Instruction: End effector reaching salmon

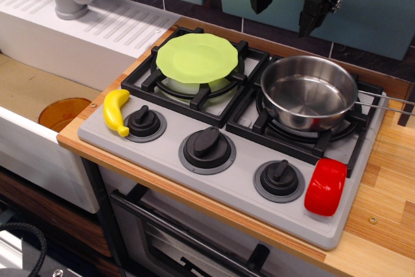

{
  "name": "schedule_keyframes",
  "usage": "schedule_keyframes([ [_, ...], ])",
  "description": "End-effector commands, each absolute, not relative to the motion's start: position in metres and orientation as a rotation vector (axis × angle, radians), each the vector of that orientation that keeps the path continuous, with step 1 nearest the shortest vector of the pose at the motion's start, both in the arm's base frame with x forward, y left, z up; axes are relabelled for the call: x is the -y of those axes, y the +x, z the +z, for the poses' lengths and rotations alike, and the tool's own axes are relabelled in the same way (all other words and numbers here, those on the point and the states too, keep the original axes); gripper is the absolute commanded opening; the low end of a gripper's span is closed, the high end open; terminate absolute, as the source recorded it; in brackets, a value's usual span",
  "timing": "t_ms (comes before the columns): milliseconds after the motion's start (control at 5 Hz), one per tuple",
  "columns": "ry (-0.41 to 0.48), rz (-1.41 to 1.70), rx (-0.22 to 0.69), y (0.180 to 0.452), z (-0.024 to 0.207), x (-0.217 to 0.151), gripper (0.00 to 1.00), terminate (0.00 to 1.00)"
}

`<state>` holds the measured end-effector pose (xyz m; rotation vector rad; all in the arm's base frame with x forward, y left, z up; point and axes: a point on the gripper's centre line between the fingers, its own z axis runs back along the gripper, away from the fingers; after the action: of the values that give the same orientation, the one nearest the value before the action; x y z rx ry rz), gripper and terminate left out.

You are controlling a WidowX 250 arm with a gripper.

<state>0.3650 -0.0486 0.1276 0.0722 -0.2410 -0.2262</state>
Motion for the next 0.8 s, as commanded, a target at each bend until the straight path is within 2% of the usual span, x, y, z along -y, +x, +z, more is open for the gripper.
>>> schedule_keyframes([
  [0, 0.072, -0.226, 0.241, 0.365, 0.128, 0.049, 1.0, 0.0],
  [600, 0.054, -0.19, 0.276, 0.31, 0.116, 0.075, 1.0, 0.0],
])
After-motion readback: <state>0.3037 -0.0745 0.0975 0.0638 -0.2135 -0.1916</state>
